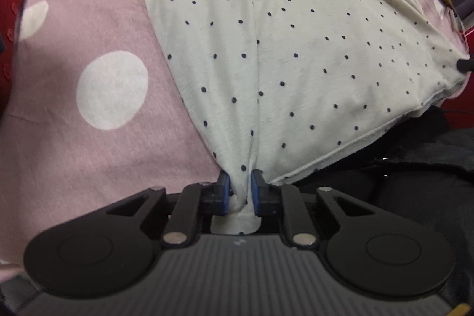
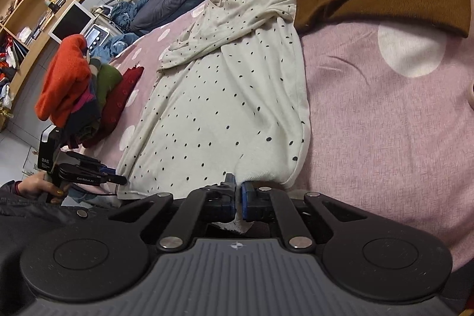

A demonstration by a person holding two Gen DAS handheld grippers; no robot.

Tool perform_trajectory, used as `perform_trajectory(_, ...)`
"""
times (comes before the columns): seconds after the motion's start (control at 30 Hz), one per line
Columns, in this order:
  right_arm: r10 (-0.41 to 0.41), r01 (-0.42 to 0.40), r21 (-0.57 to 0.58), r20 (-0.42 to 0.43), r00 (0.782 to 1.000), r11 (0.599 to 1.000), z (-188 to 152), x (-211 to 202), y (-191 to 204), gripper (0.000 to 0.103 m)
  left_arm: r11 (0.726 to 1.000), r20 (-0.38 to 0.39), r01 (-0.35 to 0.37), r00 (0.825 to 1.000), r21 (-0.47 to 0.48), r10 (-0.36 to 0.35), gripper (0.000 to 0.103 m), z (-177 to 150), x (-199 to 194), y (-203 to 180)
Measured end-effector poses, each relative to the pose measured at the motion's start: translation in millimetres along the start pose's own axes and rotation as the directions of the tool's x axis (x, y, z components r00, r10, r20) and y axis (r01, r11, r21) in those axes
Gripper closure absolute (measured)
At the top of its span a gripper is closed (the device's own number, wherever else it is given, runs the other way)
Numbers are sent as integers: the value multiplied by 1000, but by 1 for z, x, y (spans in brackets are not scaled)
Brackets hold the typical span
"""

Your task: Fold small clothes

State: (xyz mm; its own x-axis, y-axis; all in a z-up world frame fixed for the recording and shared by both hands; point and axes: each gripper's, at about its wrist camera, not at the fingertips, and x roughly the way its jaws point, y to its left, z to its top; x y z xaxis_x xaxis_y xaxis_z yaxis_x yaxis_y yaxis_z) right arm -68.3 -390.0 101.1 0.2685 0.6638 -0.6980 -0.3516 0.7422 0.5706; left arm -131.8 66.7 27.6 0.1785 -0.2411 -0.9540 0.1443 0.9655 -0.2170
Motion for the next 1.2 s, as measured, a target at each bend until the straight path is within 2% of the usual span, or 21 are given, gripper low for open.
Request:
perform_trajectory(0.17,-2,2,25,-13,1000,1000,-2,4,-4,95,1000,-31,5,1000,19,-4,91,-4,10,0)
perform_trajectory(0.23,-2,3,23,-23,1000,1000,-3,5,-4,95,999,-52,-26,998,34,28,72,-5,17,-2)
perform_trajectory(0.3,-1,2,25,-30,1000,1000,-2,6,-4,95,1000,-52,15,999,5,-14,52,-7,19,-1)
perform_trajectory(0.33,-2,3,26,-30,1000,1000,-2,6,-4,95,1000,-42,18,999,0,-18,51,-8,19,-2)
perform_trajectory(0.43,0,1,26,-36,999,1000,-1,6,-4,95,1000,-38,-6,999,25,7,62,-10,20,-3)
perform_trajectory(0.5,5,-5,19,-46,999,1000,1,8,-3,95,1000,-43,-11,999,8,11,92,-9,21,1)
perform_trajectory(0.6,24,-23,19,-46,999,1000,5,8,-2,95,994,-39,63,997,-92,-67,94,-2,15,19)
perform_trajectory(0.73,59,-59,30,-20,998,998,22,6,-3,96,981,66,147,988,-128,-139,96,19,-16,29)
perform_trajectory(0.83,111,-112,49,23,994,993,48,5,-5,96,964,174,205,969,-168,-176,96,47,-40,44)
perform_trajectory(0.93,145,-148,34,92,985,988,90,7,-7,96,965,281,174,953,-196,-115,96,87,-54,61)
perform_trajectory(1.0,171,-178,41,149,974,983,126,13,-11,96,965,345,156,935,-212,-76,96,117,-60,68)
perform_trajectory(1.1,151,-156,10,198,968,988,181,30,-15,96,966,433,130,901,-221,-22,96,163,-65,73)
perform_trajectory(1.2,127,-141,45,231,965,989,230,55,-24,96,963,506,91,861,-254,52,96,205,-67,78)
